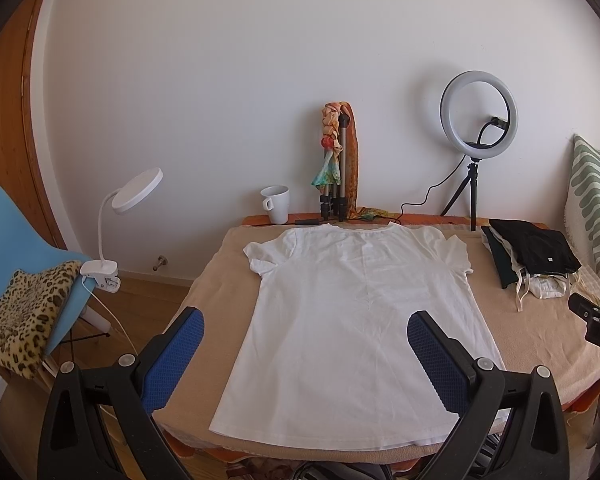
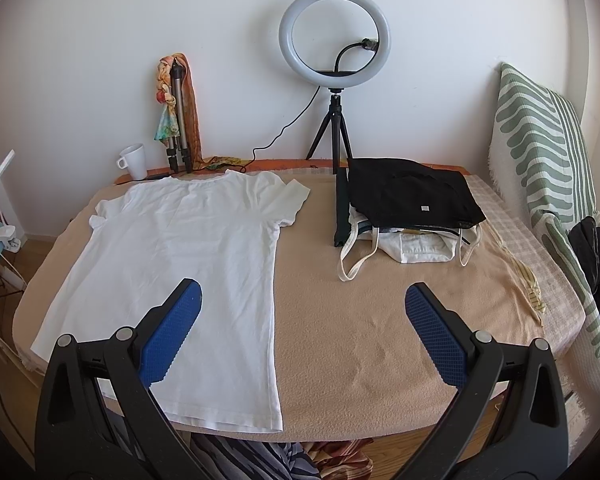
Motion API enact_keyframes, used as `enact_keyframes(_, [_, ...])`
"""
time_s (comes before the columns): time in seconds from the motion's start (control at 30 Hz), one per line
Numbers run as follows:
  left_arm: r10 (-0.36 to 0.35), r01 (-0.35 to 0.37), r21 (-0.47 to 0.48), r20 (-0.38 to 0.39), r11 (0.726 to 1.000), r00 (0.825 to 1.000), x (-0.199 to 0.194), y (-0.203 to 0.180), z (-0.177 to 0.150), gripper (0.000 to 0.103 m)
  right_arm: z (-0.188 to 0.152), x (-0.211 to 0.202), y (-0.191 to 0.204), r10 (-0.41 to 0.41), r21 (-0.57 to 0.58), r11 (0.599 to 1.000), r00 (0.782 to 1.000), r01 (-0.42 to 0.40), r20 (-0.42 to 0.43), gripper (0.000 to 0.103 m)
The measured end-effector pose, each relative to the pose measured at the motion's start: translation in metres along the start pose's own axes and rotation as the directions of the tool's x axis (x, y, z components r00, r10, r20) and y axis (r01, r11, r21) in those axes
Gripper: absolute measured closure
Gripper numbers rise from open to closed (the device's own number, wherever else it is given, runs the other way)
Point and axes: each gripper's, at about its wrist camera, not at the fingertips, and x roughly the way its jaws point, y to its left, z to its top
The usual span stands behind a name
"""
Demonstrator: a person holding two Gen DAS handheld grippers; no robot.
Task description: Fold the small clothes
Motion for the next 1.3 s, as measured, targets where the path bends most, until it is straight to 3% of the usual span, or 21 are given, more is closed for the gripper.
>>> enact_keyframes(1.0, [0.01, -0.01, -0.01, -0.023, 1.0, 1.0, 0.014, 0.004, -0.004, 0.0, -0.001, 0.005, 0.004, 0.0, -0.005, 1.0, 1.0, 0.0, -0.006, 0.0])
enact_keyframes(1.3, [0.03, -0.032, -0.029, -0.049, 0.999, 0.998, 0.028, 0.021, -0.009, 0.0, 0.001, 0.021, 0.018, -0.023, -0.024, 0.999, 1.0, 0.022, -0.015, 0.0])
